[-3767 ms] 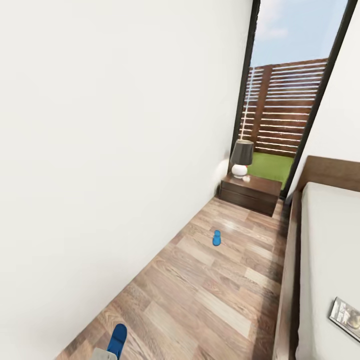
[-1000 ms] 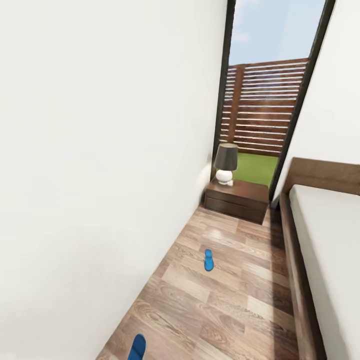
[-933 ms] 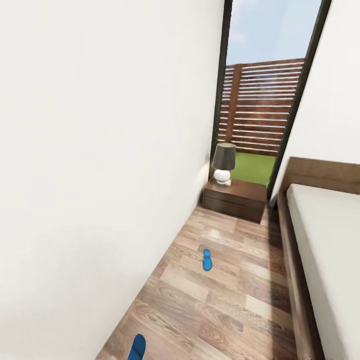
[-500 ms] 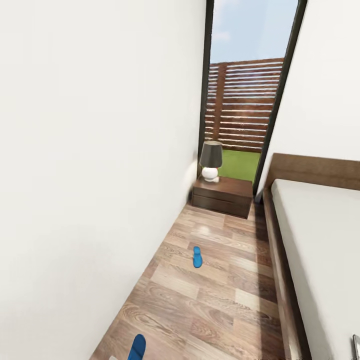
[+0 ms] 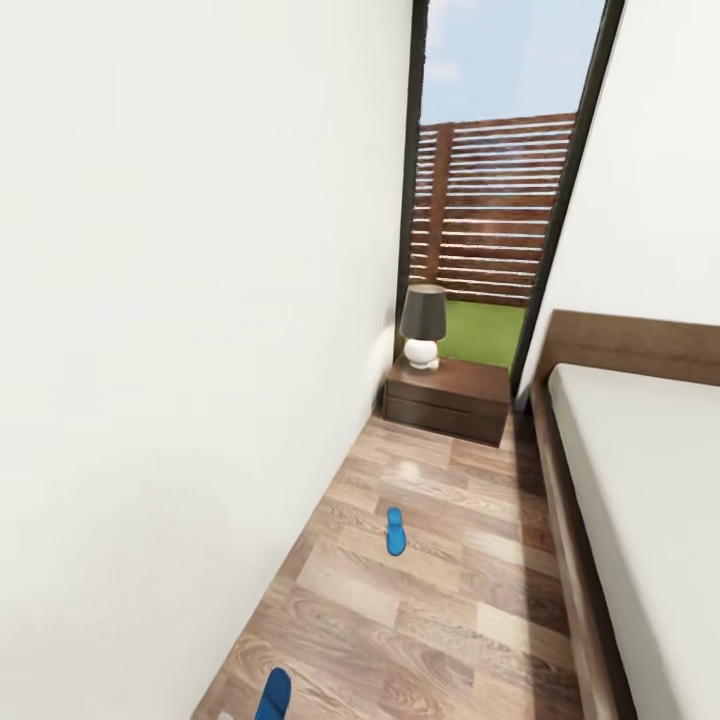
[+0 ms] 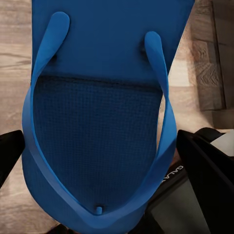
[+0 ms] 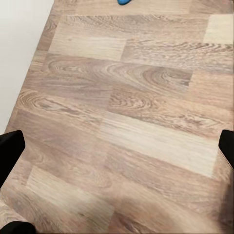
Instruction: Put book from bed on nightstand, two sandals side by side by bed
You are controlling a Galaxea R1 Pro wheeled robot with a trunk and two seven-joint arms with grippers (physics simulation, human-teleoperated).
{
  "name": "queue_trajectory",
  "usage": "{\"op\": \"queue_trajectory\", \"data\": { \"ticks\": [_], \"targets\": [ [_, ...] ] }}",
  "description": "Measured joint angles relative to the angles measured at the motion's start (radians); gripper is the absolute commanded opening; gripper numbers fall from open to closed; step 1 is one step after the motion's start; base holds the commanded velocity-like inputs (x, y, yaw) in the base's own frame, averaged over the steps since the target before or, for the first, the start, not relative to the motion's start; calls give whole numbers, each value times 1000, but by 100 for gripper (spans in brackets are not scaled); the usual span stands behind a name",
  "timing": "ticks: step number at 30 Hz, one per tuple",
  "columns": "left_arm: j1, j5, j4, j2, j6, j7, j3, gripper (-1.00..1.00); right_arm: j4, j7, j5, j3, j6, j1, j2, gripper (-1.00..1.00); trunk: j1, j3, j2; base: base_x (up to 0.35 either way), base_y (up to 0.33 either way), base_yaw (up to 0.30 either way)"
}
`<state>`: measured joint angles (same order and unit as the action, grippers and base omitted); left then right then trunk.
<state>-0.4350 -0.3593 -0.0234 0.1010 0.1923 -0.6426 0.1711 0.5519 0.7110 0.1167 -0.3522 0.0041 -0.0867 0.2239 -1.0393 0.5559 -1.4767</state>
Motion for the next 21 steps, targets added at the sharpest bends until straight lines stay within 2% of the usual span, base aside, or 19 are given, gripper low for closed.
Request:
{"op": "queue_trajectory", "data": {
  "ticks": [10, 21],
  "targets": [
    [0, 0, 0, 0, 0, 0, -1, -100, 0, 3, 0, 0, 0, 0, 0, 100, 0, 1, 0, 318, 0, -26],
    [0, 0, 0, 0, 0, 0, 0, -100, 2, 2, -1, 0, 0, 0, 0, 100, -1, 9, 0, 34, 0, -232]
  ]
}}
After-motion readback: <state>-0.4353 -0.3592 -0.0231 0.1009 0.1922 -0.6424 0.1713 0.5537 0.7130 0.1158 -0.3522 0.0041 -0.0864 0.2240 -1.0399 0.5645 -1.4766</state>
